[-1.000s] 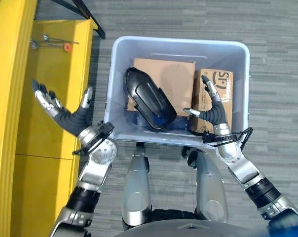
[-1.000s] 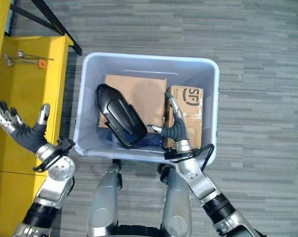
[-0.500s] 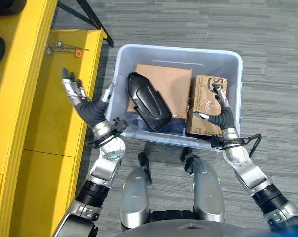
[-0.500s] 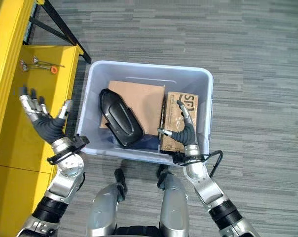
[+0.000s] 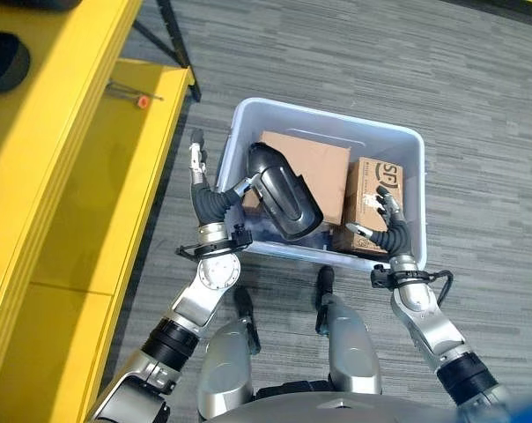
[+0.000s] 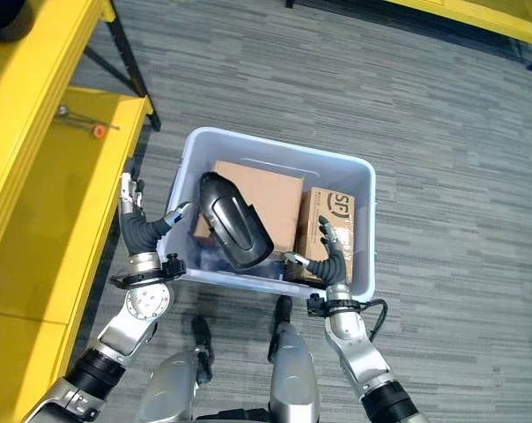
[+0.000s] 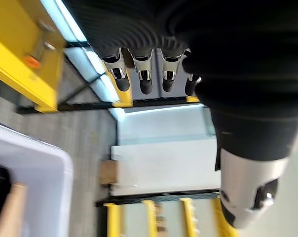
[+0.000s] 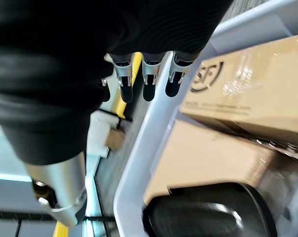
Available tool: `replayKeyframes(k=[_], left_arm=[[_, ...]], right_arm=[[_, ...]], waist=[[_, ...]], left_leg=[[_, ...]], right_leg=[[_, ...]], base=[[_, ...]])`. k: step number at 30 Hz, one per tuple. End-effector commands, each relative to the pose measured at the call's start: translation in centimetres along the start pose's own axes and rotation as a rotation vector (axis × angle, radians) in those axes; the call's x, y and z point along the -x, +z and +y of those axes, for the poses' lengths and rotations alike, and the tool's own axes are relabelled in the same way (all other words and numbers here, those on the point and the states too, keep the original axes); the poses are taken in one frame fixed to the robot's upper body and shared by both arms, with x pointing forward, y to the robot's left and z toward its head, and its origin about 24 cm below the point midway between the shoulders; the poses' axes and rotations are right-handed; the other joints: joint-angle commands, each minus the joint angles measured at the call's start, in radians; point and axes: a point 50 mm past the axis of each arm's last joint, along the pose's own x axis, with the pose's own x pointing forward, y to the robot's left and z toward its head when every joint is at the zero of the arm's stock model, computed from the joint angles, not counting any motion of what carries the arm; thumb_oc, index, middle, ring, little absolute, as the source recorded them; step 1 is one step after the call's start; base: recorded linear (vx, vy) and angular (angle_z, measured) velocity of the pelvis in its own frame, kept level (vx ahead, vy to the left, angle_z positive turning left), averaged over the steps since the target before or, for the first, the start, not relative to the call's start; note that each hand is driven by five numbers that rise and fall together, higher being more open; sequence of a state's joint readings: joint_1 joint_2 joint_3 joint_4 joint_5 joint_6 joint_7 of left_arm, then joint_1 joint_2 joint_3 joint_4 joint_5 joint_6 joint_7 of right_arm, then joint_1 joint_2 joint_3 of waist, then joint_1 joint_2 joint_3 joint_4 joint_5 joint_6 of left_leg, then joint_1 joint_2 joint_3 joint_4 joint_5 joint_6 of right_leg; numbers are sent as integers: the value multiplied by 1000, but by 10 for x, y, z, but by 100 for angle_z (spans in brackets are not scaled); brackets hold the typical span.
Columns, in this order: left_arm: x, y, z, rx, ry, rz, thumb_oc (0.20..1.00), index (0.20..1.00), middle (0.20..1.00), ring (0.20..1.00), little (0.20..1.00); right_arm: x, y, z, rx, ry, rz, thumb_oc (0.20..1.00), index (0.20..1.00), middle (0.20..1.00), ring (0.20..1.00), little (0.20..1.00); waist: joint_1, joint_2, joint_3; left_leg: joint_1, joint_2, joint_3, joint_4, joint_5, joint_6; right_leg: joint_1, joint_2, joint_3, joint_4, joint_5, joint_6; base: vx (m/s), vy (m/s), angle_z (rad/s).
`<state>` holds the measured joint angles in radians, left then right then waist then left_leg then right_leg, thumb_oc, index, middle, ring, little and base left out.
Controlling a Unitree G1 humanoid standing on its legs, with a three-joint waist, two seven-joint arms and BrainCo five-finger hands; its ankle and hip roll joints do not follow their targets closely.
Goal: Move parts from the plastic box to the shelf.
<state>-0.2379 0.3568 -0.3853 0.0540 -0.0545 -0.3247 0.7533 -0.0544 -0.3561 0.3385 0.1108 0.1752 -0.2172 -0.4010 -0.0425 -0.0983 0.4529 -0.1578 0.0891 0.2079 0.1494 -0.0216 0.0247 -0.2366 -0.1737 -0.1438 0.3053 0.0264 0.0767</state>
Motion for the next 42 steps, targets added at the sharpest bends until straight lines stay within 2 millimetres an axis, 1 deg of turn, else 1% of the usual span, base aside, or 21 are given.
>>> replayKeyframes(k=[1,2,4,5,6,7,14,15,20,22,24,26,28,31,34,36,37,42], left_arm=[[-4,15,-13,91,-25,-28,1000,1000,1000,1000,1000],[-5,15,-14,128,-12,-11,1000,1000,1000,1000,1000],[-5,13,-14,177,18,26,1000,1000,1000,1000,1000],[-5,12,-15,189,30,33,1000,1000,1000,1000,1000],[-4,11,-18,194,51,50,1000,1000,1000,1000,1000],[-6,10,-22,183,53,61,1000,1000,1000,1000,1000],[-14,10,-33,160,68,74,1000,1000,1000,1000,1000],[-16,11,-34,152,105,77,1000,1000,1000,1000,1000],[-25,10,-34,174,215,117,1000,1000,1000,1000,1000],[-28,8,-34,161,286,148,1000,1000,1000,1000,1000],[-32,5,-34,91,316,152,1000,1000,1000,1000,1000],[-32,-2,-35,96,357,228,1000,1000,1000,1000,1000],[-34,-9,-37,77,421,256,1000,1000,1000,1000,1000],[-36,-10,-38,70,454,265,1000,1000,1000,1000,1000],[-38,-11,-34,38,552,258,1000,1000,1000,1000,1000],[-39,-10,-29,-5,629,217,1000,1000,1000,1000,1000],[-38,-10,-27,-5,661,233,1000,1000,1000,1000,1000],[-36,-19,-23,-39,677,260,1000,1000,1000,1000,1000]], right_arm=[[-17,37,1,-51,42,-162,1000,1000,1000,1000,1000],[-17,40,2,-29,51,-174,1000,1000,1000,1000,1000],[-17,41,2,-5,57,-182,1000,1000,1000,1000,1000],[-17,41,3,3,66,-184,1000,1000,1000,1000,1000],[-19,44,5,24,78,-203,1000,1000,1000,1000,1000],[-21,45,6,25,84,-209,1000,1000,1000,1000,1000],[-28,53,11,48,123,-243,1000,1000,1000,1000,1000],[-29,56,13,52,129,-253,1000,1000,1000,1000,1000],[-34,61,15,57,123,-266,1000,1000,1000,1000,1000],[-36,63,16,59,124,-265,1000,1000,1000,1000,1000],[-38,65,18,57,125,-269,1000,1000,1000,1000,1000],[-39,66,21,58,126,-264,1000,1000,1000,1000,1000],[-40,66,23,53,127,-259,1000,1000,1000,1000,1000],[-40,66,24,52,131,-256,1000,1000,1000,1000,1000],[-41,67,25,56,135,-256,1000,1000,1000,1000,1000],[-41,66,26,58,128,-249,1000,1000,1000,1000,1000],[-41,65,26,57,123,-245,1000,1000,1000,1000,1000],[-40,65,28,46,121,-243,1000,1000,1000,1000,1000]], waist=[[16,37,-25],[14,40,-20],[13,46,-16],[15,47,-13],[17,44,-9],[16,41,-3],[-1,35,14],[-7,35,21],[-19,37,39],[-23,35,51],[-26,31,61],[-29,28,67],[-38,20,67],[-43,15,67],[-49,7,67],[-50,2,67],[-50,1,67],[-46,-9,67]], left_leg=[[-8,-26,0,-53,33,-25],[-9,-17,-2,-65,47,-37],[-12,-7,-10,-76,63,-49],[-12,-2,-6,-79,69,-54],[-15,15,7,-90,84,-67],[-32,32,6,-86,96,-80],[-65,70,9,-68,117,-99],[-76,77,10,-60,121,-103],[-105,82,15,-37,119,-105],[-125,83,18,-22,116,-105],[-141,84,22,-6,111,-105],[-157,87,25,10,108,-106],[-187,91,28,33,102,-106],[-203,94,32,44,100,-107],[-224,99,35,52,100,-110],[-236,102,35,57,100,-112],[-242,102,34,61,100,-112],[-272,106,27,77,97,-114]], right_leg=[[119,11,-26,-201,6,31],[125,16,-23,-228,11,28],[127,18,-21,-237,12,25],[129,15,-32,-238,10,24],[125,18,-58,-239,6,18],[114,27,-66,-227,-5,8],[75,47,-75,-191,-25,-15],[61,49,-75,-182,-25,-18],[23,52,-72,-154,-33,-22],[-1,53,-73,-137,-36,-22],[-21,53,-75,-119,-39,-22],[-39,52,-78,-102,-43,-24],[-76,53,-78,-77,-47,-25],[-94,54,-77,-66,-50,-25],[-117,55,-75,-55,-51,-25],[-131,56,-75,-46,-54,-26],[-136,55,-75,-42,-56,-27],[-159,55,-79,-28,-59,-27]], base=[[-172,-327,-5],[-149,-296,-33],[-77,-102,-22],[-89,-85,-15],[-118,-118,-19],[-108,-116,-25],[-26,-46,-9],[-16,-22,-3],[-2,-4,-14],[-4,-5,-2],[-10,-6,-2],[0,0,0],[0,0,0],[5,0,1],[0,0,0],[0,0,0],[0,0,0],[9,-28,-3]])
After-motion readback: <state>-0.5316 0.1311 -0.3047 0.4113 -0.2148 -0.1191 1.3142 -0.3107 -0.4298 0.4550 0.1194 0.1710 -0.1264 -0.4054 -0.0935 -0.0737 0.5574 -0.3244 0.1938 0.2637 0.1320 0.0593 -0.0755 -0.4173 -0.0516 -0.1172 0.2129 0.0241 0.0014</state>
